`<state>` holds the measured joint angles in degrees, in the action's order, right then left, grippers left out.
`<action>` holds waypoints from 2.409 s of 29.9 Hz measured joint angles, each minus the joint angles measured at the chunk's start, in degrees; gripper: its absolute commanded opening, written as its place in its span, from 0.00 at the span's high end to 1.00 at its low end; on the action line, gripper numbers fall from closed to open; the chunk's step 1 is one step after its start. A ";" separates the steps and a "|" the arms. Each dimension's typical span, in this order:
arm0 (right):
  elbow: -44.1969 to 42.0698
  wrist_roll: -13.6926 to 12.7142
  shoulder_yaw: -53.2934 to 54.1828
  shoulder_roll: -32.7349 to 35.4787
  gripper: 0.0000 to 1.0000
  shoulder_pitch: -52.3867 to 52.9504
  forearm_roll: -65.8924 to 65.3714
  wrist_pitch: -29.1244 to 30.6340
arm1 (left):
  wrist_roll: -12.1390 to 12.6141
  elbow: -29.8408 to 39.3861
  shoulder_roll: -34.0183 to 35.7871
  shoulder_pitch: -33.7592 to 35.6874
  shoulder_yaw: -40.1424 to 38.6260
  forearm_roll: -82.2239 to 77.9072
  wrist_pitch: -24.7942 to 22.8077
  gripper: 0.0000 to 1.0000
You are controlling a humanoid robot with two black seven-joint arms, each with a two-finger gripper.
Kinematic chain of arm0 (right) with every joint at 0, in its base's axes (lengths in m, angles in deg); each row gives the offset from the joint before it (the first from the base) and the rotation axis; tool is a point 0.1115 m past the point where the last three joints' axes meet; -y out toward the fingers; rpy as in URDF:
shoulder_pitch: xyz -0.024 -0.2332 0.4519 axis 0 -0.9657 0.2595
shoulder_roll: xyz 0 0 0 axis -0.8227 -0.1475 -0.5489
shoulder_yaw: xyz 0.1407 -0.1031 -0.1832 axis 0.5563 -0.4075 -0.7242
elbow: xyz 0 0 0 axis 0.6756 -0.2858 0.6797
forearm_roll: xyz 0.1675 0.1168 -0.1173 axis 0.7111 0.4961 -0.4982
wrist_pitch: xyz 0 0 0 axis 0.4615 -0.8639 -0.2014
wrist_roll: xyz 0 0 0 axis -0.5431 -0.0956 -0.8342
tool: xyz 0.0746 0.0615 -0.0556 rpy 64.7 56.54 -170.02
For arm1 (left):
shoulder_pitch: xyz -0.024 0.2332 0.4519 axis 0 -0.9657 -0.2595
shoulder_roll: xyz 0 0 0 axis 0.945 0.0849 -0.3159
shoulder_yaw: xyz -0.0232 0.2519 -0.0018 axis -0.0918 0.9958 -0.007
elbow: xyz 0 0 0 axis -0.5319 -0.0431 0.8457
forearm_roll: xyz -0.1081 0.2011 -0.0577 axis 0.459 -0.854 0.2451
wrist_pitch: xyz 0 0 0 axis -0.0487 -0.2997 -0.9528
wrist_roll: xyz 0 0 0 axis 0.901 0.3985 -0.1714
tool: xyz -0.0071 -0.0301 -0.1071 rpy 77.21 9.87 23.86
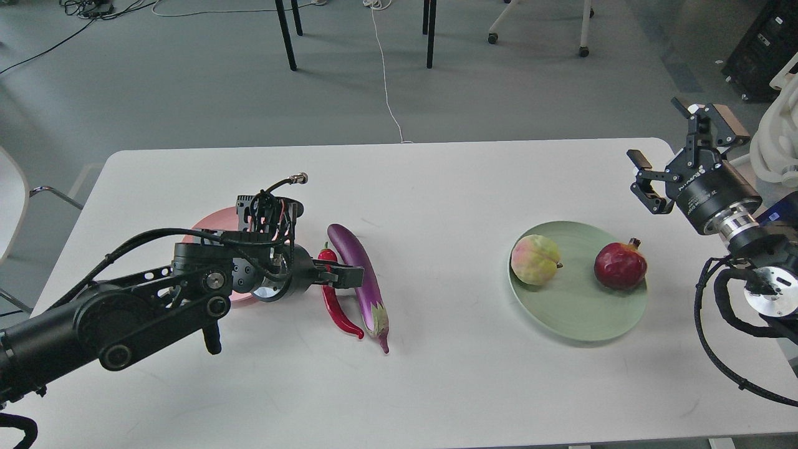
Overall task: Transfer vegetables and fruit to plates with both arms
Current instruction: 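Grasp the red chili pepper with the left gripper, then lift the chili and lay it on the pink plate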
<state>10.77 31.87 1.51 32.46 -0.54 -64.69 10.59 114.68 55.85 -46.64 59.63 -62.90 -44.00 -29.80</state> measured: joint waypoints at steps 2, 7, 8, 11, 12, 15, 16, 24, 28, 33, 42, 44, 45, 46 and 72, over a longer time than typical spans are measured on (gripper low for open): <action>0.00 0.00 0.00 0.04 0.02 -0.10 -0.01 0.01 | 0.00 -0.09 -0.02 -0.13 0.09 -0.03 0.00 0.00; 0.04 0.00 0.00 0.06 0.02 -0.27 -0.21 0.01 | 0.00 -0.69 -0.18 -0.47 0.18 -0.34 0.00 0.01; 0.04 0.00 0.00 0.07 0.02 -0.35 -0.25 0.01 | 0.00 -1.05 -0.17 -0.51 0.18 -0.38 0.00 0.01; 0.05 0.00 0.00 0.06 0.02 -0.48 -0.40 0.01 | 0.01 -1.82 -0.06 -0.61 0.19 -0.42 0.00 0.02; 0.05 0.00 0.00 0.07 0.02 -0.50 -0.44 0.01 | 0.01 -1.91 -0.03 -0.62 0.19 -0.42 0.00 0.03; 0.05 0.00 0.00 0.06 0.02 -0.58 -0.52 0.01 | 0.00 -2.02 -0.02 -0.74 0.19 -0.29 0.00 0.04; 0.05 0.00 0.00 0.06 0.02 -0.60 -0.53 0.01 | 0.00 -2.02 -0.02 -0.88 0.19 -0.24 0.00 0.04; 0.03 0.00 -0.04 0.06 0.02 -0.70 -0.66 -0.02 | -0.16 -2.07 -0.67 -1.81 0.19 -0.12 0.00 0.07; 0.03 0.00 -0.04 0.10 0.02 -0.70 -0.71 -0.06 | -0.18 -2.33 -0.70 -2.16 0.19 -0.14 0.00 0.22; 0.03 0.00 -0.04 0.15 0.02 -0.78 -0.72 -0.07 | -0.30 -2.54 -0.71 -2.68 0.19 0.12 0.00 0.47; 0.05 0.00 -0.21 0.15 0.02 -0.79 -0.80 -0.07 | 1.09 -2.57 0.09 -2.74 0.07 0.26 0.00 0.80; 0.05 0.00 -0.21 0.15 0.02 -0.79 -0.80 -0.07 | 1.28 -2.56 0.21 -2.74 -0.06 0.30 0.01 0.80; 0.05 0.00 -0.21 0.15 0.02 -0.81 -0.80 -0.07 | 1.32 -2.56 0.23 -2.73 -0.17 0.35 0.00 0.81; 0.05 0.00 -0.21 0.15 0.02 -0.87 -0.80 -0.07 | 1.35 -2.56 0.26 -2.70 -0.35 0.39 0.00 0.81; 0.32 0.00 -0.09 0.23 0.02 -1.71 -0.81 -0.07 | -8.55 -5.77 18.59 6.99 -1.88 5.60 0.02 0.78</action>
<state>11.08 31.87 1.42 32.70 -2.25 -65.49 10.52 106.12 50.08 -28.04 66.62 -64.77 -38.41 -29.78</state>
